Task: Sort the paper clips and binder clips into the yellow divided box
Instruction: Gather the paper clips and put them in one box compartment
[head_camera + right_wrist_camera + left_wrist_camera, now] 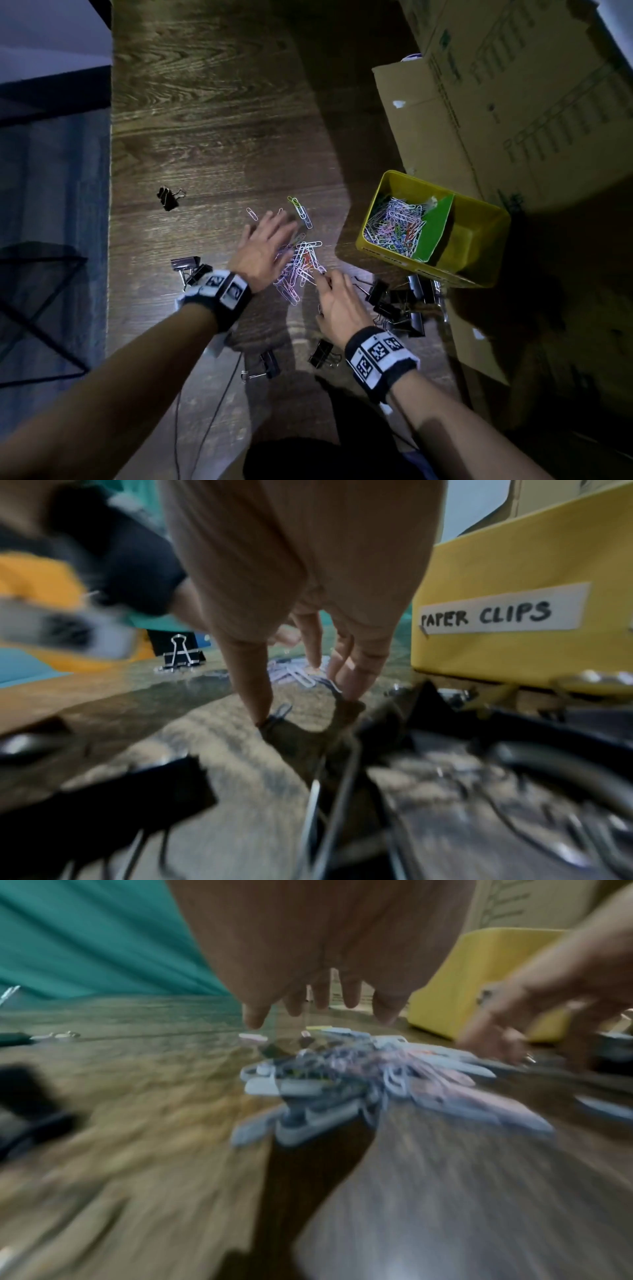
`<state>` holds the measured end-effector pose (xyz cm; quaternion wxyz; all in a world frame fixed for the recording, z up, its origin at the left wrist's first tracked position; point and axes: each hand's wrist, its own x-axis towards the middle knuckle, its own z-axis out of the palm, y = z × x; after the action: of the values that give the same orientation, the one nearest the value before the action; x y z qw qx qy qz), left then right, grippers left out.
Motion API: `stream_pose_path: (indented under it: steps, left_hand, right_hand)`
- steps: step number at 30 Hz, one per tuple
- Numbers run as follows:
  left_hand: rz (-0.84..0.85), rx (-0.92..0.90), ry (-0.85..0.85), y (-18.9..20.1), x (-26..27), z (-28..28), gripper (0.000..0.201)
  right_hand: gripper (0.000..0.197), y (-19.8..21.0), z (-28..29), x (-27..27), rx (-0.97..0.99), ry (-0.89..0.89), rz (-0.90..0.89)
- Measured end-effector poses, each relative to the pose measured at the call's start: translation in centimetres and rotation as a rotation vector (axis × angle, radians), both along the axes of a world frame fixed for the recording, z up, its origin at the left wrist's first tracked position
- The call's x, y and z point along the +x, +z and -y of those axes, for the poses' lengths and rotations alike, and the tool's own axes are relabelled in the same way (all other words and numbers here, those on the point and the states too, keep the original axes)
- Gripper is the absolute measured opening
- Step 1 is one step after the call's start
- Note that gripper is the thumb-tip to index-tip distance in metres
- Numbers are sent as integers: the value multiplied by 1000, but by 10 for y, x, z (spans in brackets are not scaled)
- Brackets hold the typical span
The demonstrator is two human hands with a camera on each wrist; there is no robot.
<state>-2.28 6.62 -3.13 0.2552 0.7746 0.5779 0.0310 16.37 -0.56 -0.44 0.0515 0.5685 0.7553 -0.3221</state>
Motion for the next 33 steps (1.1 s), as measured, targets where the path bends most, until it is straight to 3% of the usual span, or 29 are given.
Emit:
stream_pose_path:
  steps: [4, 8, 14, 18, 21, 25, 30, 33]
  left_hand:
    - [-139, -102, 54, 7, 15, -53, 60]
    - [-271, -246, -62, -2, 20, -49, 60]
    - [-109, -216, -126, -6, 13, 15, 56]
    - [55, -58, -72, 1, 8, -10, 48]
    - [-67, -189, -84, 7, 23, -41, 61]
    - [-270, -291, -172, 3, 40, -38, 59]
    - [-109, -243, -219, 3, 21, 12, 55]
    - [10, -73, -50, -1, -7, 13, 51]
  right_hand:
    - [68, -4, -3, 1, -31, 19, -51]
    - [52, -5, -18, 2, -60, -27, -110]
    - [39, -7, -30, -3, -56, -14, -143]
    - [32, -9, -27, -4, -25, -38, -123]
    - [43, -11, -22, -5, 78, -53, -57]
    - [76, -9, -23, -5, 154, -60, 14]
    - [84, -13, -30, -2, 57, -25, 54]
    - [86, -12, -33, -1, 77, 14, 53]
